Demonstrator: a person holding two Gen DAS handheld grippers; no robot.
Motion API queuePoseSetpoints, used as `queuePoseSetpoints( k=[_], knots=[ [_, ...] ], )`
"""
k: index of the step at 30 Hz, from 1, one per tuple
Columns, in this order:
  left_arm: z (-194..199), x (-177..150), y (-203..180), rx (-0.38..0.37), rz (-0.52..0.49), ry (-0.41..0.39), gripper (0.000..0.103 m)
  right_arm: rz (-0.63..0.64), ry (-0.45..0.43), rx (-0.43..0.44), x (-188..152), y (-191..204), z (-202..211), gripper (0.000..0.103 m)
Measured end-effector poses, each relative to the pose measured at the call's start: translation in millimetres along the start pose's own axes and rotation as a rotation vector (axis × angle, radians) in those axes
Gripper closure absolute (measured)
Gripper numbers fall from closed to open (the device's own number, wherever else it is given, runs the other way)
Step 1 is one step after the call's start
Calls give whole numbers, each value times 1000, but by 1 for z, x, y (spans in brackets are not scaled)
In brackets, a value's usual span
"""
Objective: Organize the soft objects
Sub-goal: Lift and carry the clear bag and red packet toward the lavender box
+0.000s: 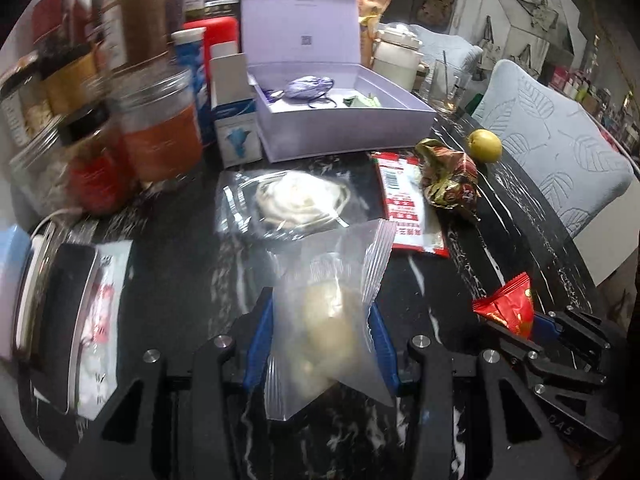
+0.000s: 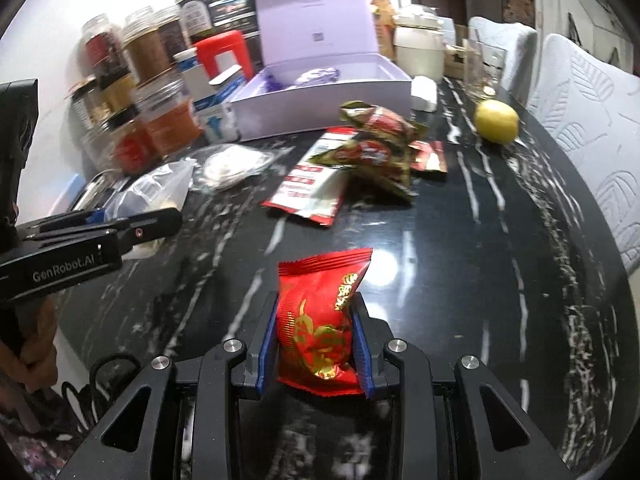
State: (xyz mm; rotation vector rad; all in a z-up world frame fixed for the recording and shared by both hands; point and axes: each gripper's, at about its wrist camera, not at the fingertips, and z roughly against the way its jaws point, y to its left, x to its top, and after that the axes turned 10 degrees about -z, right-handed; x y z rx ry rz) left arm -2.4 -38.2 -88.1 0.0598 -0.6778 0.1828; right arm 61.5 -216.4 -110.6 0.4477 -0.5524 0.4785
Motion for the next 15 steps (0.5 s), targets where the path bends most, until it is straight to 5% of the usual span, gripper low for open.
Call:
queuePoseSetpoints(
  k=[15],
  knots=[
    [13, 2, 29, 13, 29, -46, 58, 66, -2, 85, 12, 43, -5, 71]
  ],
)
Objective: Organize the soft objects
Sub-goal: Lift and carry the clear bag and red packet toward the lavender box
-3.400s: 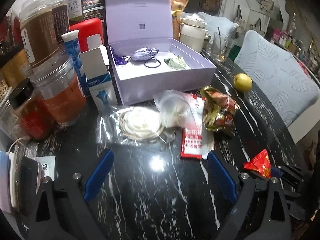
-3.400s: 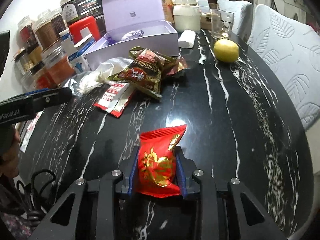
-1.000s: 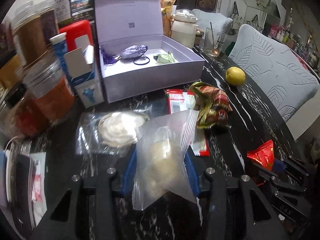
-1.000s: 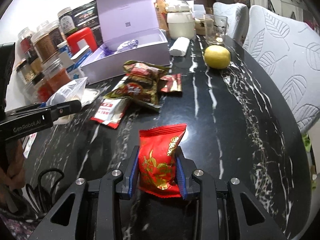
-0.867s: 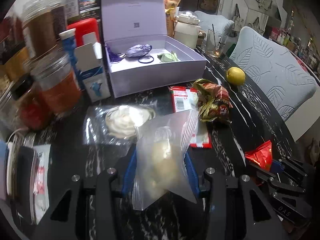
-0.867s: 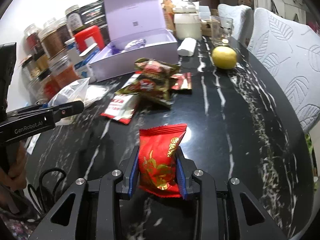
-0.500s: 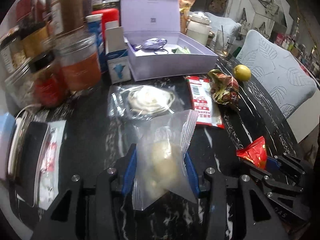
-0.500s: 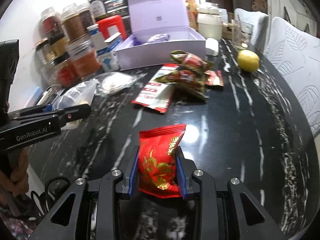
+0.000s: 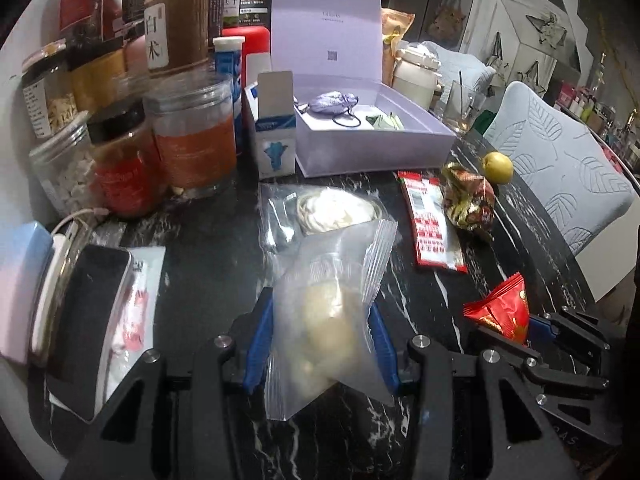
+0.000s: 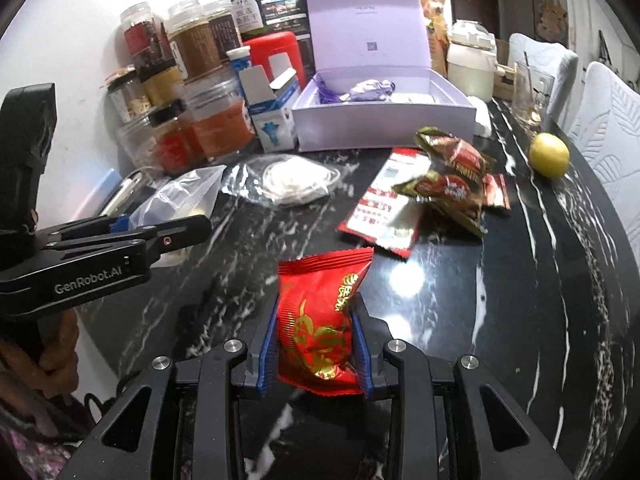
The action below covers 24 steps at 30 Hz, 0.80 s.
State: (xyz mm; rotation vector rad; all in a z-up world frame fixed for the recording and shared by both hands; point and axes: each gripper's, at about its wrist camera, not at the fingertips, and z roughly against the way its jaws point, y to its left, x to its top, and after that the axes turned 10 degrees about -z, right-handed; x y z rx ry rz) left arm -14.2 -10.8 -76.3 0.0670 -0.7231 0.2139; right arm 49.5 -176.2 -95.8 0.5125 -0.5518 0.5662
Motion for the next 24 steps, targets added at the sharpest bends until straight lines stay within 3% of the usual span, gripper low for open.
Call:
queuePoseSetpoints(
  k=[12, 19, 24],
  knots=[
    [5, 41, 4, -9, -46, -70, 58, -17, -59, 3, 36, -1, 6, 71],
    [12, 72, 0, -21, -85, -140, 58, -13, -94, 63, 70, -2, 16, 71],
    [18, 94, -6, -5, -113, -191, 58, 12, -140, 48, 90, 0, 27, 71]
  ],
)
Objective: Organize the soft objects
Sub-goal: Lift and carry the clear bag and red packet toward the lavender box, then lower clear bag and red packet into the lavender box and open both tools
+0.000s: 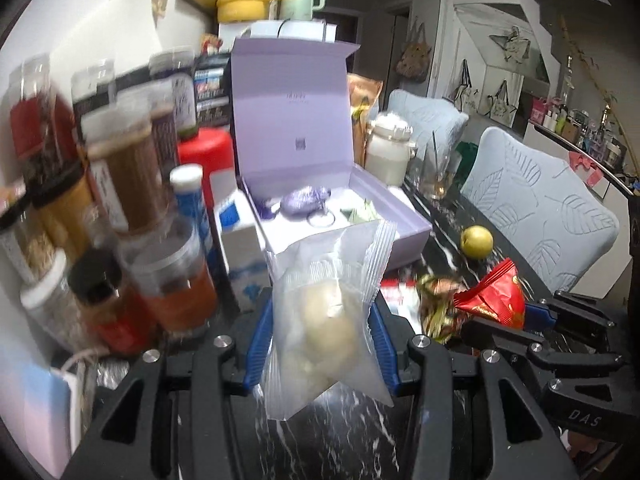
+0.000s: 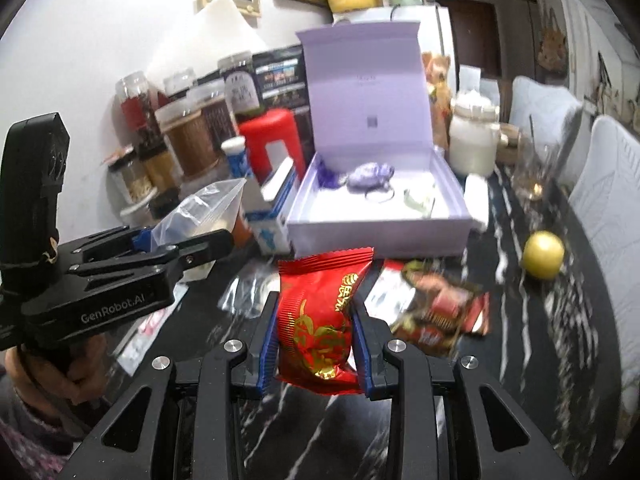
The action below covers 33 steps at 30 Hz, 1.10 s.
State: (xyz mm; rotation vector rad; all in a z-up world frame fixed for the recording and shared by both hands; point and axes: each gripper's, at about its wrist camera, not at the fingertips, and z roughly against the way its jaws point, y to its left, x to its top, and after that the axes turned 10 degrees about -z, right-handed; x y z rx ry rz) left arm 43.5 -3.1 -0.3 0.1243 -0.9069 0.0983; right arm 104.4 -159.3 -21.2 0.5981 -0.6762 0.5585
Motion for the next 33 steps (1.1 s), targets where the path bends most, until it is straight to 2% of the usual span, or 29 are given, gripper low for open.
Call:
queuePoseSetpoints(
  k=[15, 33],
  knots=[
    [-4, 63, 3, 67, -25, -147, 58, 16, -79, -3, 70, -11, 7, 71],
    [-68, 121, 11, 35, 24, -168, 58, 17, -123, -9, 134, -48, -14, 71]
  ],
)
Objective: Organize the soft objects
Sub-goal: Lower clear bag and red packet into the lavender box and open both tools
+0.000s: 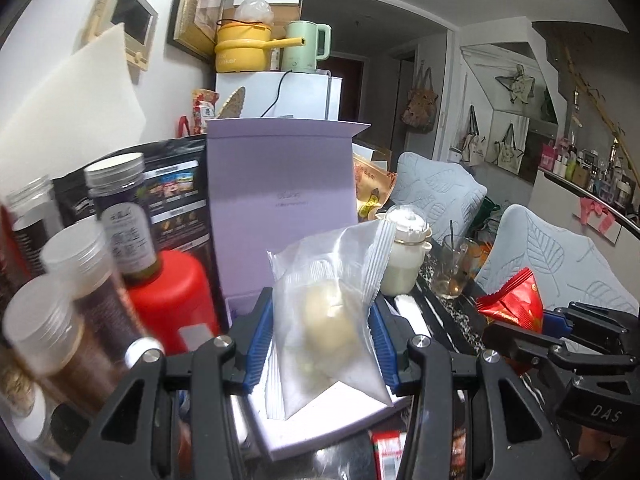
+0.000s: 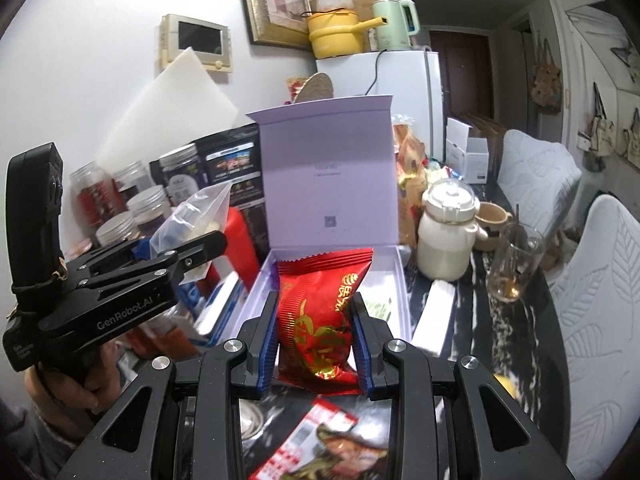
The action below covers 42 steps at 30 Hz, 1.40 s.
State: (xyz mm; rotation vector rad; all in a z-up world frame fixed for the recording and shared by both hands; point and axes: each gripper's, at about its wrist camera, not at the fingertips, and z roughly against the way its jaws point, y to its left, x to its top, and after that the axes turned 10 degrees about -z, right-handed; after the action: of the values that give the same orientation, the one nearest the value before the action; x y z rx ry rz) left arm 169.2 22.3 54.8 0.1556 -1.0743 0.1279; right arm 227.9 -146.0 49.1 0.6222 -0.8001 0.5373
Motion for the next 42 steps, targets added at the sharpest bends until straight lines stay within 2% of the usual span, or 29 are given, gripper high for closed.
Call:
queuePoseSetpoints(
  k=[12, 21, 26, 29, 38, 42],
  knots=[
    [-59, 26, 11, 0, 39, 9, 58, -9, -5, -11, 38, -32, -44, 71],
    [-101, 22, 20, 30, 36, 72, 58, -41, 16, -6, 55, -51, -92, 71],
    [-122, 23, 19, 54, -7, 101, 58, -29, 24, -1, 64, -54, -118, 71],
    [-137, 21, 16, 64, -44, 135, 58, -24, 54, 2, 65, -56, -133, 71],
    [-172, 6, 16, 46, -46, 227, 58, -26, 154, -39, 51, -70, -172, 71],
    [-187, -4, 12, 1, -29, 290, 58, -55, 189, -30, 46, -78, -183, 71]
  ],
)
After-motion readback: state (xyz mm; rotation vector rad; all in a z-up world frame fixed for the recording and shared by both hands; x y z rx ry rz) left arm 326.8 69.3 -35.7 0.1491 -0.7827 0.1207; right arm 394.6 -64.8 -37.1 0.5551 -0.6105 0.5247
